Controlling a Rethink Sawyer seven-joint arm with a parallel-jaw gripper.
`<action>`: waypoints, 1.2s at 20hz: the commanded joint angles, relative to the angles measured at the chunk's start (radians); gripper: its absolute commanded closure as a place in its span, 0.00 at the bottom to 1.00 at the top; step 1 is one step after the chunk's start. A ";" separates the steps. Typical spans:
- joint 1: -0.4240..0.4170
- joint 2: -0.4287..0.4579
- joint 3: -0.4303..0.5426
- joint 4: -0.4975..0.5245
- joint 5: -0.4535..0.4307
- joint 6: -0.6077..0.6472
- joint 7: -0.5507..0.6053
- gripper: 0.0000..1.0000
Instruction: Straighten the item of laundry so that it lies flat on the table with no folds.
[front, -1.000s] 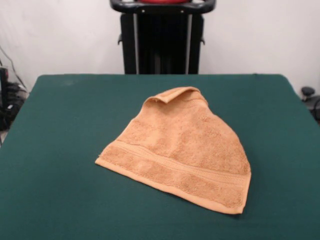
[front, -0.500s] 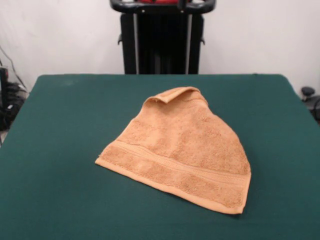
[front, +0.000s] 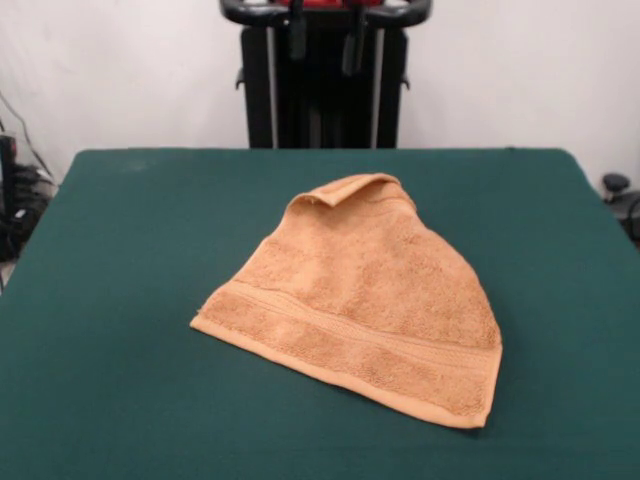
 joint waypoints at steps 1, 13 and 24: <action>0.007 0.124 0.126 0.171 -0.065 -0.146 -0.064 0.00; 0.005 0.337 0.140 0.134 -0.137 -0.378 0.006 0.00; -0.001 0.428 0.158 0.112 -0.160 -0.479 0.032 0.00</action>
